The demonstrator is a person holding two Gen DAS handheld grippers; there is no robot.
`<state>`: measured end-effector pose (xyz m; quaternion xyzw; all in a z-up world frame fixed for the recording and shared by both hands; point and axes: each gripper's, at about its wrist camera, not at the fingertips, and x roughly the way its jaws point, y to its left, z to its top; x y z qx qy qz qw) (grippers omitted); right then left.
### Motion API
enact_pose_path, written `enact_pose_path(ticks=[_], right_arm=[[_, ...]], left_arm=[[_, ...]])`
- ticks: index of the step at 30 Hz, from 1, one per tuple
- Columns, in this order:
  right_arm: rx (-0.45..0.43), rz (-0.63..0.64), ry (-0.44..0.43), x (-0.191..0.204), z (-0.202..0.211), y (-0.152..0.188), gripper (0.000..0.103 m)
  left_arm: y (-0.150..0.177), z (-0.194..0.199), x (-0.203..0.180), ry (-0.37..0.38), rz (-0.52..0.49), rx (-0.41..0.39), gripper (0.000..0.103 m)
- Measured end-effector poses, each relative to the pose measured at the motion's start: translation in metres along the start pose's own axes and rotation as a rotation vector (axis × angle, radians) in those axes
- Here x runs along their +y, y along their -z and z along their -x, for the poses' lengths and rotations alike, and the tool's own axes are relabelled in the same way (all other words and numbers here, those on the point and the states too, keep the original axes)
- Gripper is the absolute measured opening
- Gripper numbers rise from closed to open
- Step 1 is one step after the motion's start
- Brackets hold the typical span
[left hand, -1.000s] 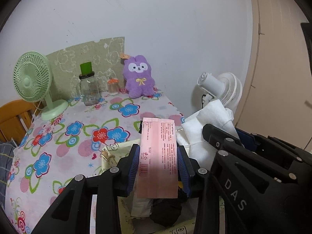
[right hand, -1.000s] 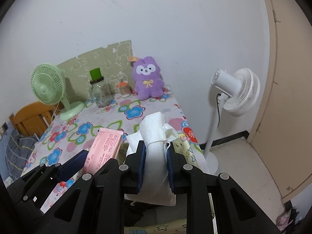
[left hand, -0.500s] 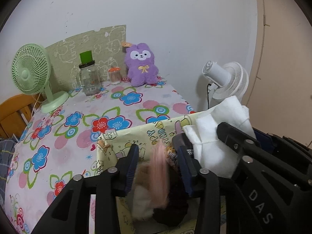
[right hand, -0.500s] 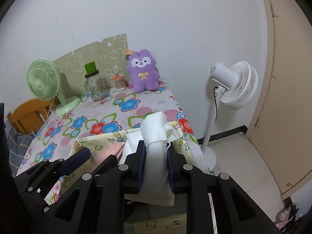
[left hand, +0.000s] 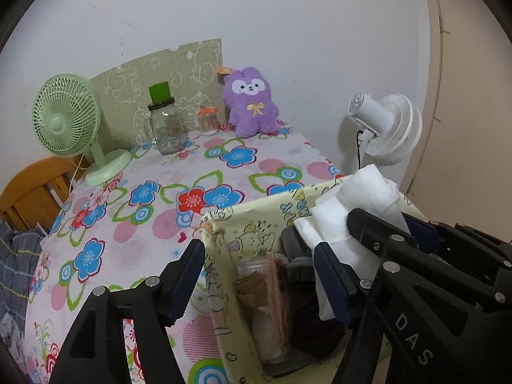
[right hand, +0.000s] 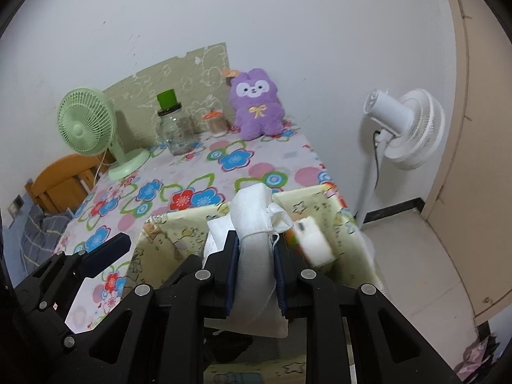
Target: Organize soft objects
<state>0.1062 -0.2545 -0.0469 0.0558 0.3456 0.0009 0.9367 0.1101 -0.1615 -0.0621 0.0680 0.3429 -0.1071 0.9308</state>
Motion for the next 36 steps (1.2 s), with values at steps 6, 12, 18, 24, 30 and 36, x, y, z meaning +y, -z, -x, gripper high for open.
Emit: enact_pose_path(ticks=[6,12,18,24,30,36], right_arm=[[0.030,-0.010,-0.034,0.006,-0.007,0.006,0.026],[0.045,-0.017,-0.010,0.007,-0.008,0.010,0.046],[0.029,-0.010,0.020,0.005,-0.001,0.010,0.066],[-0.006,-0.002,0.034,0.005,0.012,0.009,0.081],[-0.027,0.009,0.063,0.007,0.023,0.005,0.086],[-0.065,0.016,0.067,0.014,0.040,0.002,0.090]], left_arm=[[0.006,-0.002,0.007,-0.010,-0.003,0.032,0.077],[0.009,-0.001,0.008,0.008,-0.009,0.048,0.084],[0.009,0.004,0.009,0.028,0.006,0.034,0.088],[0.008,0.011,0.003,0.054,0.002,0.016,0.092],[0.005,0.021,0.001,0.056,-0.001,-0.006,0.093],[0.003,0.040,0.006,0.043,0.002,-0.053,0.098]])
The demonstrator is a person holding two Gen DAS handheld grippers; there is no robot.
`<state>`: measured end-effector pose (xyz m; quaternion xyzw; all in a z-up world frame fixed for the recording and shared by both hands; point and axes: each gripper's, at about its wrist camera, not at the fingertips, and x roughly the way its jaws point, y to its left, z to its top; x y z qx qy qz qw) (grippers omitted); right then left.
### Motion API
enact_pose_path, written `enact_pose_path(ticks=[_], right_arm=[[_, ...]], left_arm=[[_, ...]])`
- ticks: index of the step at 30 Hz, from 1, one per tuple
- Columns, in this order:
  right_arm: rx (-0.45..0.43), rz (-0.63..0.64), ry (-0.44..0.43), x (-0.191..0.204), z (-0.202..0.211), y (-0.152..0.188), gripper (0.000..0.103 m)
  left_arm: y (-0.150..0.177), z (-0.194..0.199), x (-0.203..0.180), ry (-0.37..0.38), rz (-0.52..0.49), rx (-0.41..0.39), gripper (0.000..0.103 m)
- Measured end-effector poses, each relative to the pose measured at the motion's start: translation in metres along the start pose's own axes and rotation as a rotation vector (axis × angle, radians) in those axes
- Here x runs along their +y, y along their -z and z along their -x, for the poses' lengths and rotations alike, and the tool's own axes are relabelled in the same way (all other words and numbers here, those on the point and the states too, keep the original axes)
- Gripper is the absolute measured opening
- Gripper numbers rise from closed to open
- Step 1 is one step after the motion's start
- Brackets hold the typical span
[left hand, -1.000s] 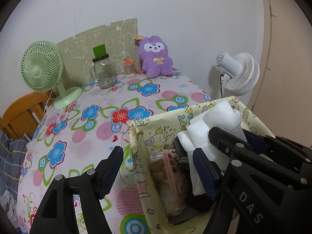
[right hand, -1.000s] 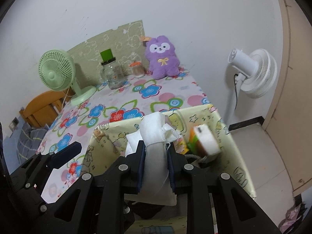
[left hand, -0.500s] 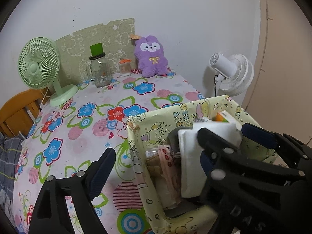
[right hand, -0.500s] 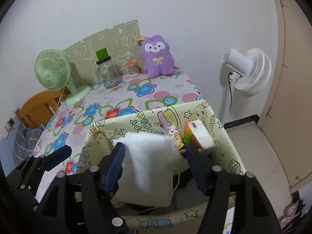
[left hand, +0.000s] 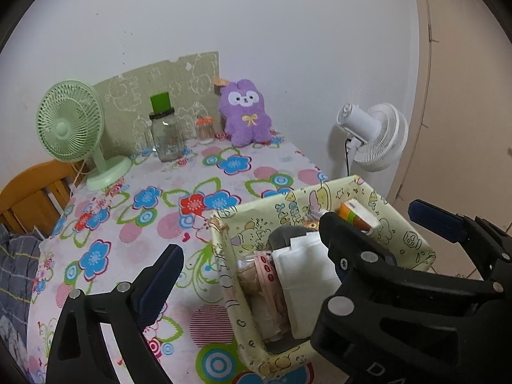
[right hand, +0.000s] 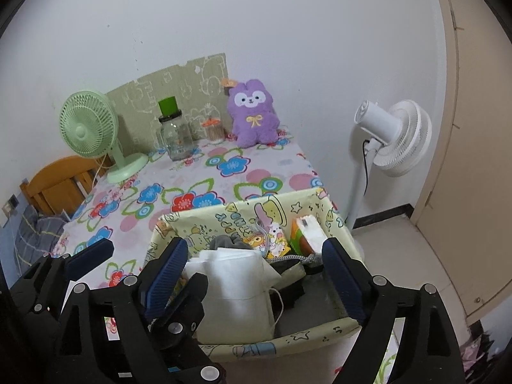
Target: Organize soft objects
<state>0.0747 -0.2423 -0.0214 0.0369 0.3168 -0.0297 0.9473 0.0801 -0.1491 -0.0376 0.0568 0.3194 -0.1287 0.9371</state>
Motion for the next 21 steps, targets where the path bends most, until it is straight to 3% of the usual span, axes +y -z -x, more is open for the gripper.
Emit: enact_pose_path(ticks=[6,21], right_arm=[[-0.031,-0.007,-0.003,0.009,0.019,-0.003,0.094],[-0.137,0.032,-0.002,0.046,0.070,-0.002,0.101]], left_arm=[[-0.001,0.021,0.011,-0.018,0.017,-0.041,0.102],[0.006,0.075,0.050,-0.060,0.072,-0.141,0.103]])
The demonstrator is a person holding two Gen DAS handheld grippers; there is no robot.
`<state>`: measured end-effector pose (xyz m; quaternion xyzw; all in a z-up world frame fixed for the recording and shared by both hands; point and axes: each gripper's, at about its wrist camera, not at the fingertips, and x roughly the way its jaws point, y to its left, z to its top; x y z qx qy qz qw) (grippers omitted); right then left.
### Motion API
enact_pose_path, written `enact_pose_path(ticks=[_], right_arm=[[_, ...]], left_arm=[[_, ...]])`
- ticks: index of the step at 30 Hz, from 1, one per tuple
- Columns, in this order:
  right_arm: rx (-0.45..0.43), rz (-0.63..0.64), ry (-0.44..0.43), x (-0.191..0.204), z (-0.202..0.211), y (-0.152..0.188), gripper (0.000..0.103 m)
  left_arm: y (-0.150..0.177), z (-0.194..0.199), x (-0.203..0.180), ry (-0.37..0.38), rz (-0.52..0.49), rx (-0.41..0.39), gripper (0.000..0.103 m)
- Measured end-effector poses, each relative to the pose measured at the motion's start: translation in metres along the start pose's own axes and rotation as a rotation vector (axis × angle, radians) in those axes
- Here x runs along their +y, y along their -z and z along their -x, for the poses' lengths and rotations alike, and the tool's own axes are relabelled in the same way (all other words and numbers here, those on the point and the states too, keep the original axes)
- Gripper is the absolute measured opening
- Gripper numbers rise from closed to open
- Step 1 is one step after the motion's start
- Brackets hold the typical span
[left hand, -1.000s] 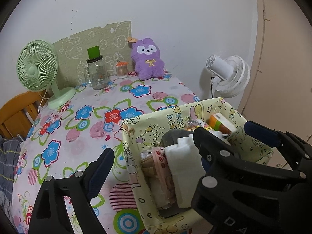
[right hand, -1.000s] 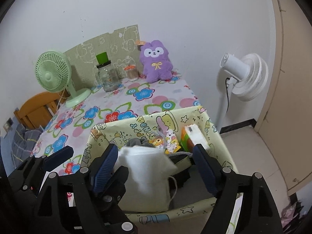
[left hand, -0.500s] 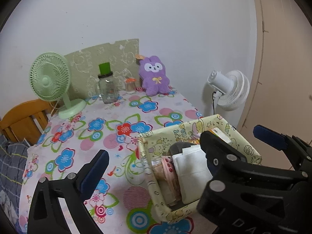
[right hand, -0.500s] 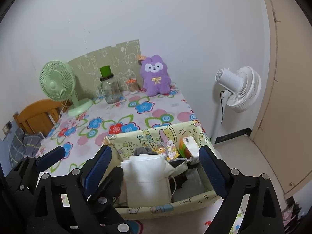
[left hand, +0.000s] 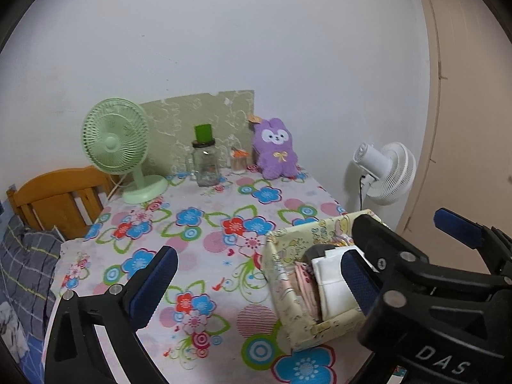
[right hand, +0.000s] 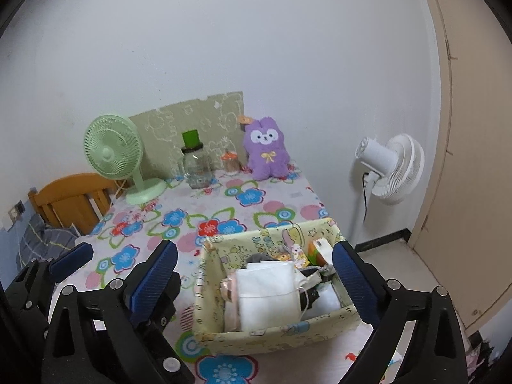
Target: Organize soft objects
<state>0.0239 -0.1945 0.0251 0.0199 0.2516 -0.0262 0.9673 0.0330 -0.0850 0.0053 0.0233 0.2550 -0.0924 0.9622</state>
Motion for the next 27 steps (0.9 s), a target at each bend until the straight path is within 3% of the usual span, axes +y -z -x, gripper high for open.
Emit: enact_pose_path(ticks=[27], right_arm=[[-0.123,0.079,-0.038,0.071,0.061,0.005,0.102]], left_arm=[[0.017,0.075,0.092,-0.134,0.091,-0.091,0.103]])
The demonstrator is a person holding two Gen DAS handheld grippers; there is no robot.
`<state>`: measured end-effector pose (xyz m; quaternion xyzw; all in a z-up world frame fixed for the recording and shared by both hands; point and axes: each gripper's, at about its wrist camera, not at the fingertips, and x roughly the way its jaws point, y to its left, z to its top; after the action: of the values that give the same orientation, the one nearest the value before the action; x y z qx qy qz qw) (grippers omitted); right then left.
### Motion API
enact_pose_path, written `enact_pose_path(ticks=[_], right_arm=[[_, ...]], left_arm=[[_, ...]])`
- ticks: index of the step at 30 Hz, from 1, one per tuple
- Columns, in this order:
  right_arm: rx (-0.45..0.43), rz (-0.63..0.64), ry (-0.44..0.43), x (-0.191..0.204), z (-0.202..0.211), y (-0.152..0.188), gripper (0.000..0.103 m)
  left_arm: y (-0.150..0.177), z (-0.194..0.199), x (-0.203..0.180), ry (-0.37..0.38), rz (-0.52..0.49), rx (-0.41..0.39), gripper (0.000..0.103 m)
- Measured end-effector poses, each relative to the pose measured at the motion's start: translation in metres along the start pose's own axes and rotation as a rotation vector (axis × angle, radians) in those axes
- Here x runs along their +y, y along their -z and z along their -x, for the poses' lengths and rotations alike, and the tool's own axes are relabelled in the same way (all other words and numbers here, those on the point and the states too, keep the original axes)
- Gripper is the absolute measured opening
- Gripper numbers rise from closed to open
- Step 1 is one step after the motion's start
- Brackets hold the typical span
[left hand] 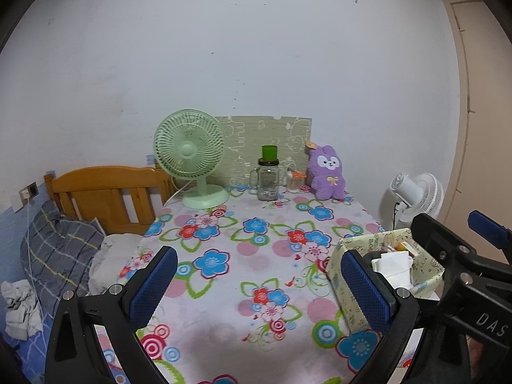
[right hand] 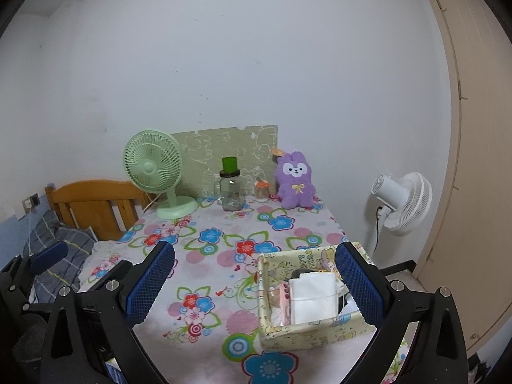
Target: Organize soft objects
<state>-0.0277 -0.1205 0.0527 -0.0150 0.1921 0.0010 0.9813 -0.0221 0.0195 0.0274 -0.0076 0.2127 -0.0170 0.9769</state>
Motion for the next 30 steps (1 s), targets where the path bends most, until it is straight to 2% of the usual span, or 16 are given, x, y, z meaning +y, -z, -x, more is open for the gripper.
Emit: enact_pose_path(ticks=[14,30], right_arm=[[0.002,-0.024,0.010,0.007,0.010,0.009,0.102],[0.019,-0.022,-0.001,0.005,0.005,0.008,0.102]], left_arm=[[0.009,0.012,0.022,-0.010,0.014,-0.006,0.103],[0.005,0.014,0.025,-0.043,0.036,-0.013,0.103]])
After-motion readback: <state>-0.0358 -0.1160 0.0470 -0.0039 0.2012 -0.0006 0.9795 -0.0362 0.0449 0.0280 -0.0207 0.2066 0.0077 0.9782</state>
